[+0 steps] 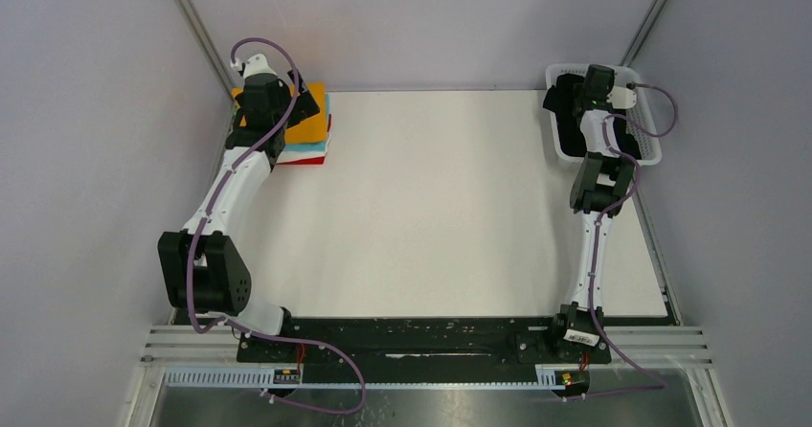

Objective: Fold and stack the t-shirts
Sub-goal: Grab crumpled tshirt from bin with the right arm, then move the tshirt to the center of the board, then flatten out the tshirt

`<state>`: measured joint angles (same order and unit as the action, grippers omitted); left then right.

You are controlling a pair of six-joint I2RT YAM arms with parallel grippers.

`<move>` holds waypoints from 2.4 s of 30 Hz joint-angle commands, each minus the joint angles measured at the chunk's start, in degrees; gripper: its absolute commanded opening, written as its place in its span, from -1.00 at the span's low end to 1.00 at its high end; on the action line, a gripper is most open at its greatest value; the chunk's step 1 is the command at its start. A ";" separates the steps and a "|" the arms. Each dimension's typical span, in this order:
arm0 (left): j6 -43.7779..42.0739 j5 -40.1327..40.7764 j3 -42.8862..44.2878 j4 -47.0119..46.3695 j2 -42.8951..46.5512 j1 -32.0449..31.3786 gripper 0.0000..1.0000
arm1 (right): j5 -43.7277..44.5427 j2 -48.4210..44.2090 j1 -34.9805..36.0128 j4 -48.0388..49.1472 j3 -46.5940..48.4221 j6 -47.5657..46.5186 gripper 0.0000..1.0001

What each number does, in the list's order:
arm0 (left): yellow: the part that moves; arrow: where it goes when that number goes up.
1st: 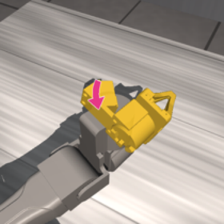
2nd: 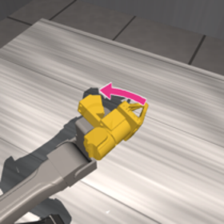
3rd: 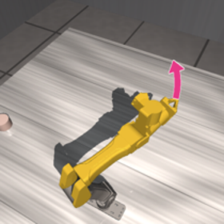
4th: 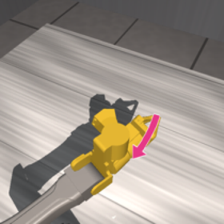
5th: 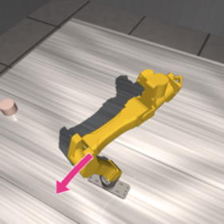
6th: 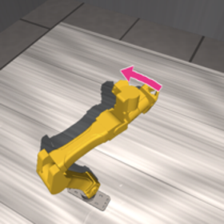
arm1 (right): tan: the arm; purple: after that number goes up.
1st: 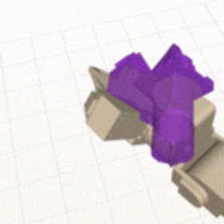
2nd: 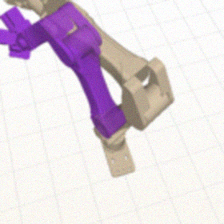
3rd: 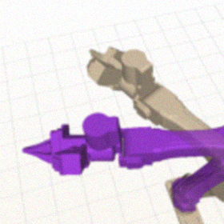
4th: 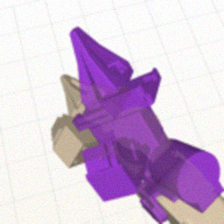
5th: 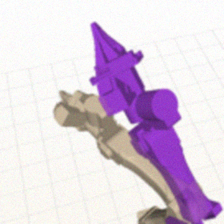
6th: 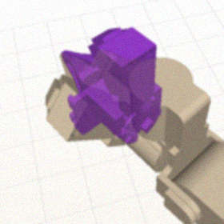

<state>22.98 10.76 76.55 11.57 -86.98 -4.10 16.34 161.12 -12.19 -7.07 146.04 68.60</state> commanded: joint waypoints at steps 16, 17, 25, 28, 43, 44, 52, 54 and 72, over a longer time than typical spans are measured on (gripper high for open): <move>1.28 0.41 -7.04 -6.82 8.59 -0.69 0.98 | -30.43 -28.75 0.63 30.14 -14.76 -35.63 -1.00; 1.28 0.30 -7.48 -7.00 9.18 -0.77 0.98 | -31.54 -30.35 0.97 29.87 -14.80 -36.44 -1.00; 0.69 -2.24 -14.39 -11.30 15.79 -0.86 0.98 | -39.57 -41.99 7.06 15.96 -9.64 -43.26 -1.00; 0.51 -2.95 -16.34 -12.88 18.21 -0.86 0.98 | -42.58 -45.58 11.17 7.93 -7.55 -45.82 -1.00; 3.10 -1.04 -21.67 -11.66 22.80 -0.90 0.98 | -60.88 -57.70 25.71 -0.29 -28.78 -48.66 -0.93; 3.57 -1.15 -21.80 -10.38 22.49 -0.90 0.98 | -59.08 -59.65 25.34 -0.42 -36.56 -50.09 -0.90; 7.84 -5.58 -20.30 -1.02 15.44 -0.89 0.98 | -24.01 -66.51 20.29 -10.81 -64.53 -56.01 0.70; 8.45 -9.13 -19.90 1.35 12.61 -0.91 0.98 | -19.58 -67.45 20.33 -13.35 -66.77 -57.06 0.98; 16.66 -7.84 -31.57 14.92 7.53 -4.44 0.98 | -18.32 -59.41 33.86 -14.54 -70.39 -56.55 0.97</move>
<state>36.18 0.21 47.11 26.65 -79.85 -8.64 -4.97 98.67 20.23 -23.66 72.20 12.01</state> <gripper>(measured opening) 0.989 0.991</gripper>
